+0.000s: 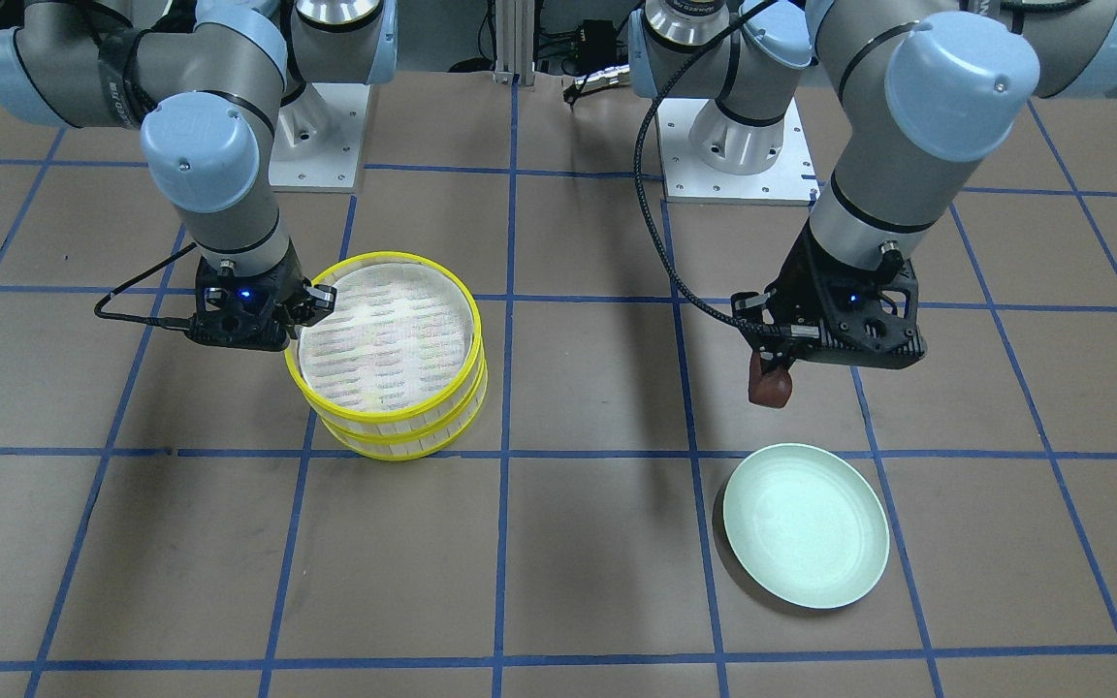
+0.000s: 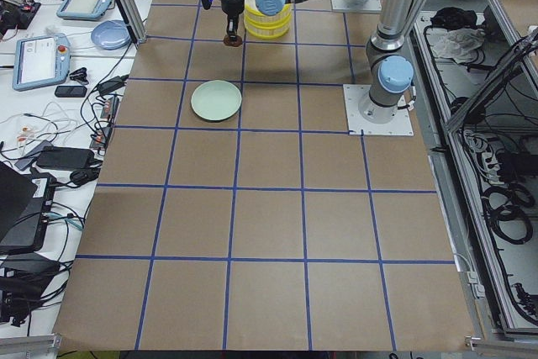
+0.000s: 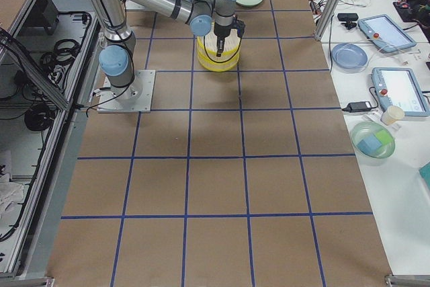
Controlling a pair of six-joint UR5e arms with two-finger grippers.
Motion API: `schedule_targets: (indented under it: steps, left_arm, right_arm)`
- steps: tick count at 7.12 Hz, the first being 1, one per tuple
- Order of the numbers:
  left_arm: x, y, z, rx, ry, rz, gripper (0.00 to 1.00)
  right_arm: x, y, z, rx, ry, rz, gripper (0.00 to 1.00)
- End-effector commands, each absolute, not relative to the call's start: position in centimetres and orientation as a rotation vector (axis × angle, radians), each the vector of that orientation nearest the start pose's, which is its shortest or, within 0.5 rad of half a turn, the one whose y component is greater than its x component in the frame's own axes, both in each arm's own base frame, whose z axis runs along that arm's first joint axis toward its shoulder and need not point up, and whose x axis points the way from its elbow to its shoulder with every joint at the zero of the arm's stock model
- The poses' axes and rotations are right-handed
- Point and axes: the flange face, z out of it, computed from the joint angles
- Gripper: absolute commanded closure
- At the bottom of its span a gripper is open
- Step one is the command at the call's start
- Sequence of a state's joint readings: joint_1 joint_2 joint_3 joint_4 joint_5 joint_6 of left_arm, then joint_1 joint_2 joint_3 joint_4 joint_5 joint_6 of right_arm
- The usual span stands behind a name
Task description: Stack buns with steamer
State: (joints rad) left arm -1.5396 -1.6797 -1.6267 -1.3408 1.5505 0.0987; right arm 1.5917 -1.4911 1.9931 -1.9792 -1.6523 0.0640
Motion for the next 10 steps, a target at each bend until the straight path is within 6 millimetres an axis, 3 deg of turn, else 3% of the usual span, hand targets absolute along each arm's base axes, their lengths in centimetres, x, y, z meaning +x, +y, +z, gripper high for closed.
schedule_targets:
  steps: [1, 2, 3, 4, 5, 6, 8, 9, 10]
  left_arm:
    - [-11.9, -52.5, 44.8, 0.091, 3.155, -0.099, 0.91]
    - [-12.5, -52.1, 44.3, 0.021, 3.165, -0.045, 0.91]
    - [-14.7, -51.5, 44.4, -0.006, 3.165, -0.048, 0.91]
    - [-17.5, -50.8, 44.2, -0.04, 3.166, -0.04, 0.91]
    - [-21.0, -50.1, 43.4, -0.108, 3.168, -0.027, 0.91]
    - [-24.5, -48.9, 43.1, -0.102, 3.171, -0.04, 0.91]
    - [-32.5, -46.5, 42.1, -0.218, 3.201, -0.129, 0.91]
    - [-36.9, -45.4, 40.4, -0.219, 3.224, -0.167, 0.88]
    - [-39.5, -44.9, 38.7, -0.232, 3.236, -0.167, 0.84]
  right_arm:
    - [13.4, -46.3, 28.7, 0.064, 3.222, 0.185, 0.6]
    - [13.4, -46.3, 28.7, 0.066, 3.222, 0.19, 0.5]
    - [13.5, -46.3, 28.8, 0.062, 3.22, 0.187, 0.45]
    - [13.5, -46.8, 29.6, 0.063, 3.221, 0.155, 0.34]
    - [13.7, -48.8, 32.8, 0.067, 3.209, 0.046, 0.11]
    - [13.8, -49.8, 37.3, 0.066, 3.198, -0.008, 0.0]
    - [14.2, -50.3, 47.5, 0.061, 3.154, -0.032, 0.0]
    - [14.2, -49.8, 51.9, 0.061, 3.151, -0.102, 0.0]
    - [14.1, -49.1, 55.0, 0.063, 3.142, -0.161, 0.0]
